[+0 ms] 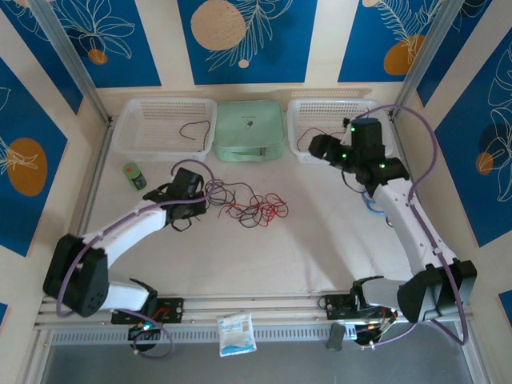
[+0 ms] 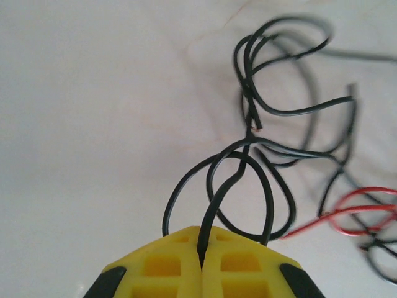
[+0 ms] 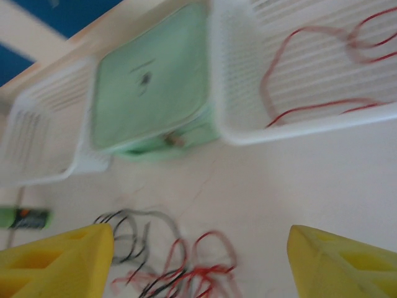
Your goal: Untangle the cables
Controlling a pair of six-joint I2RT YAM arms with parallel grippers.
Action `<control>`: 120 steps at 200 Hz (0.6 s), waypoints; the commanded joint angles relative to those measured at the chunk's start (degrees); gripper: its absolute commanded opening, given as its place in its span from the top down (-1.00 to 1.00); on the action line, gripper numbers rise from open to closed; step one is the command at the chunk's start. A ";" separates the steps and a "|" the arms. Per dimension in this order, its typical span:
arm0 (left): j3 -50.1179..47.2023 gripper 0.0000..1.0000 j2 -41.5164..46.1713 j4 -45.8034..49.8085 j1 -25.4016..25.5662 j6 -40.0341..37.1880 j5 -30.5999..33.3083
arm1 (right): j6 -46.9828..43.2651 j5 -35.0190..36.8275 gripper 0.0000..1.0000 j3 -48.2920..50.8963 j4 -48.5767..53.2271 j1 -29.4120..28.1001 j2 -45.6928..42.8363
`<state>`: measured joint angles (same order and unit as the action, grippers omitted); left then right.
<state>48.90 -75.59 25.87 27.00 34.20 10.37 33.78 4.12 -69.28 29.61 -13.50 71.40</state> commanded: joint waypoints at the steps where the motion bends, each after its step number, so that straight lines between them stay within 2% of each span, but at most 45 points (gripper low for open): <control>1: 6.56 1.00 4.35 7.92 -0.47 -3.94 -2.18 | 5.92 -5.17 -0.48 2.49 -0.62 -5.81 0.71; 25: 11.65 1.00 6.19 13.51 -0.46 -5.77 -4.15 | 12.10 -10.01 -0.49 3.38 -4.90 -12.61 5.35; 55: 15.47 1.00 7.72 16.08 -0.46 -7.11 -6.76 | 19.90 -15.70 -0.48 2.20 -13.03 -18.99 13.10; 120: 18.76 1.00 9.06 16.82 -0.37 -7.38 -10.95 | 43.24 -23.02 -0.44 -0.83 -34.24 -23.54 29.00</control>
<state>65.19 -67.92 40.82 27.00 27.94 2.46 65.54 -13.80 -67.07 5.67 -36.36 96.05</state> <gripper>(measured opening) 0.049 0.729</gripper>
